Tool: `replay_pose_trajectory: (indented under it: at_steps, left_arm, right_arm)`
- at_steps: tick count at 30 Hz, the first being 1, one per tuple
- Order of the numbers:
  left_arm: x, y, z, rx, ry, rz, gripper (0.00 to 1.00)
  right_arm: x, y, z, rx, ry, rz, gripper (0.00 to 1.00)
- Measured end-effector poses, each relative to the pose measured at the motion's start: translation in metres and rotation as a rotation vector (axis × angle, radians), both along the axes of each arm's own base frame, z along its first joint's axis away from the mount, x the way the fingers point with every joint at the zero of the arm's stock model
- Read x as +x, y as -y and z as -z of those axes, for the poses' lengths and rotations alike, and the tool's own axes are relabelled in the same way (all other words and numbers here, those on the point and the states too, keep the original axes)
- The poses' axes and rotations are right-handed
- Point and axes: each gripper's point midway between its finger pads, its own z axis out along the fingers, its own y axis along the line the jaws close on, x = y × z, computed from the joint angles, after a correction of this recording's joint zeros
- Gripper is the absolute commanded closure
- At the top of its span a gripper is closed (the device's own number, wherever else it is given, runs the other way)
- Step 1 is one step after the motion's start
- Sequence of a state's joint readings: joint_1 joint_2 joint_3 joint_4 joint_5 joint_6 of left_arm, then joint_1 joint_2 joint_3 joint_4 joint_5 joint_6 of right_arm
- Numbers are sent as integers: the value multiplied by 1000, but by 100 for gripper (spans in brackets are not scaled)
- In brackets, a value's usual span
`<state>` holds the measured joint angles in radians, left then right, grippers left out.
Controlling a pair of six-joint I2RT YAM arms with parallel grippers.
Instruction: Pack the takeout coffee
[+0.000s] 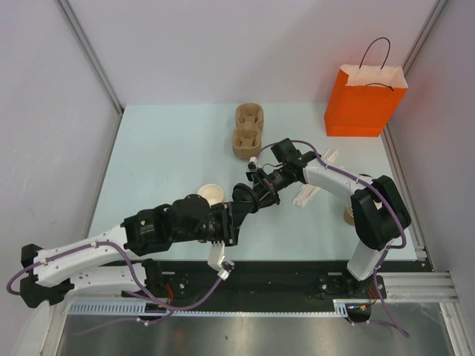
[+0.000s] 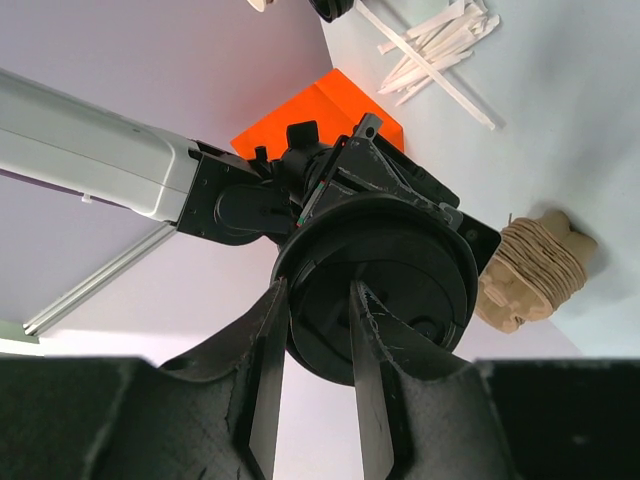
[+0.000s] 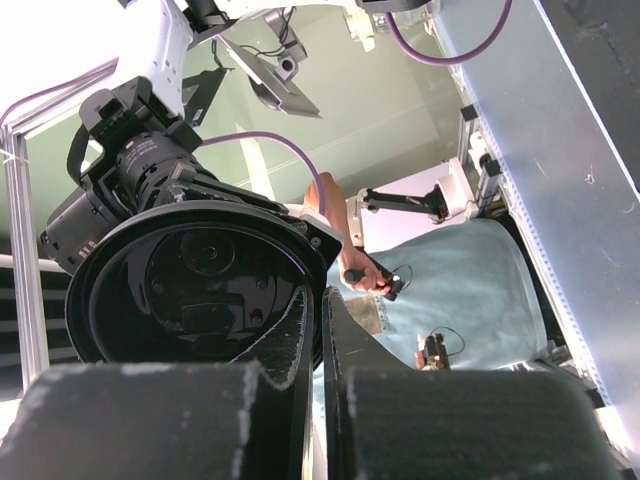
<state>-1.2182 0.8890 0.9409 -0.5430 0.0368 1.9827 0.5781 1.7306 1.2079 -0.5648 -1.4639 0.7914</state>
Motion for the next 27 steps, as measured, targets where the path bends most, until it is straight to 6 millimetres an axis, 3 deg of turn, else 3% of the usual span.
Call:
replay_pose_trajectory:
  at_steps: [13, 21, 27]
  left_arm:
    - [-2, 0, -2, 37, 19, -13, 55]
    - [-2, 3, -5, 66, 26, -20, 81]
    - [0, 3, -1, 101, 37, -40, 89]
  right_arm:
    - [3, 2, 0, 3, 6, 9, 100]
    - [2, 1, 1, 3, 8, 7, 100]
    - [3, 1, 3, -2, 20, 11, 100]
